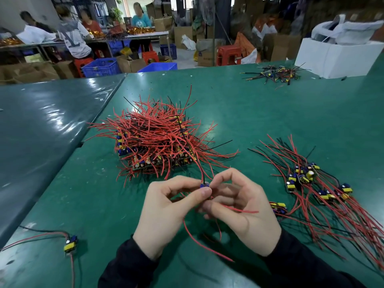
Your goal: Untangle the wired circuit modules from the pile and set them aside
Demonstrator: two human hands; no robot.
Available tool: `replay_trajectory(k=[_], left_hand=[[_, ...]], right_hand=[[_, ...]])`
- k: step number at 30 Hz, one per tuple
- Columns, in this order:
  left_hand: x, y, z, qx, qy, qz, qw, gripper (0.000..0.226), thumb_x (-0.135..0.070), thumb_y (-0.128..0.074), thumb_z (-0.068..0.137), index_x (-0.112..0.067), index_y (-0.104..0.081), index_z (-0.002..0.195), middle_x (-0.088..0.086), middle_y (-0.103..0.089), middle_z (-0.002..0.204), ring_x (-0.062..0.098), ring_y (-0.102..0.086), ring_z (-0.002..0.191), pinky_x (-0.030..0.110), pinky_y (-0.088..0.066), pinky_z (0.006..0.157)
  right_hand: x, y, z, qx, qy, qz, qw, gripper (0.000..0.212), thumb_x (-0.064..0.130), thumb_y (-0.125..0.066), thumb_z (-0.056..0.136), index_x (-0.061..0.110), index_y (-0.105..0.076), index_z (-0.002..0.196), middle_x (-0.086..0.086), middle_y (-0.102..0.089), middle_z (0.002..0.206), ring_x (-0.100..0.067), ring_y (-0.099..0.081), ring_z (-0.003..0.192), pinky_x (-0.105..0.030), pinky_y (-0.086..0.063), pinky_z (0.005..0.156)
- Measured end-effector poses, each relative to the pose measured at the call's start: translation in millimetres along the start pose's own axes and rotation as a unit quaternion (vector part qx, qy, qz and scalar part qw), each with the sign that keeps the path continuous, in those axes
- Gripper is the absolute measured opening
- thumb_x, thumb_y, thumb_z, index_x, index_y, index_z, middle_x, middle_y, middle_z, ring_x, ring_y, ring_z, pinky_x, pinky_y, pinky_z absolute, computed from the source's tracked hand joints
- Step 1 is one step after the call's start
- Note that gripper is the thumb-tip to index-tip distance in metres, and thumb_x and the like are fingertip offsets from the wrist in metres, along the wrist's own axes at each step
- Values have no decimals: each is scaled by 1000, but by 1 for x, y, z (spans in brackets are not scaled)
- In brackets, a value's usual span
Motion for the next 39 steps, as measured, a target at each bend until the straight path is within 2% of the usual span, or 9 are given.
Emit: replay_trajectory(k=[5,8,10,12,14,22,26,31,39], left_hand=[[6,21,-1,-101,47,-131,985,30,-30,-78,49,-17,-78,76,3,-74,77,11,-62,69,24,-53,70],[16,22,-2,-103,107,-192,970,38,-28,-78,45,-7,-78,77,10,-73,80,18,-63,72,30,-56,74],[17,15,-4,-90,121,-207,967,34,-25,-78,44,-8,-78,73,8,-73,77,13,-63,67,22,-56,67],[16,10,-5,-83,120,-201,969,31,-24,-78,44,-10,-77,71,6,-72,75,12,-61,65,20,-54,66],[14,8,-6,-85,117,-198,969,29,-25,-78,44,-11,-77,70,6,-72,75,14,-61,66,19,-53,66],[26,-10,-17,-60,222,-273,934,33,-26,-76,50,-7,-73,76,16,-64,72,19,-55,51,26,-45,47],[27,-20,-20,-61,229,-288,928,23,-24,-76,50,-11,-72,68,11,-60,63,17,-51,46,23,-43,40],[24,-22,-19,-57,206,-280,936,24,-21,-76,46,-14,-76,69,6,-70,71,12,-60,55,21,-48,49],[26,-10,-14,-78,210,-280,933,24,-22,-77,47,-11,-73,68,12,-65,70,18,-53,49,22,-46,42]], right_hand=[[2,1,1,9,14,-4,1000,35,-21,-47,86,9,-57,100,-6,-64,117,-26,-71,86,-29,-56,67],[-5,8,5,-10,-51,78,996,29,-18,-41,88,1,-62,92,-16,-70,100,-27,-71,77,-32,-58,61],[-11,5,6,-7,-119,145,982,20,11,-53,83,1,-68,75,-23,-70,80,-30,-69,62,-30,-55,52],[-15,0,4,14,-157,137,978,32,33,-64,72,3,-70,64,-23,-68,71,-26,-66,52,-26,-52,46],[-16,-4,4,34,-156,111,981,25,28,-74,68,4,-72,64,-19,-69,70,-21,-65,50,-22,-49,45],[-17,-14,0,61,-94,62,992,16,17,-70,70,2,-73,71,-9,-68,62,-12,-60,49,-19,-49,49],[-26,-13,0,51,-138,105,984,26,27,-73,63,4,-76,74,-10,-72,72,-15,-63,56,-20,-49,53],[-37,-14,-2,44,-217,168,960,20,24,-70,59,10,-75,72,-4,-70,69,-12,-67,60,-19,-51,53],[-37,-31,-8,145,-254,210,933,22,22,-61,79,12,-74,95,1,-67,79,-8,-57,68,-21,-36,61]])
Point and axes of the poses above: each hand's wrist, its own z-axis towards the middle knuckle, its own y-axis out of the back of the hand, x = y × z, the point moved 9 cm from there along z, towards the middle knuckle
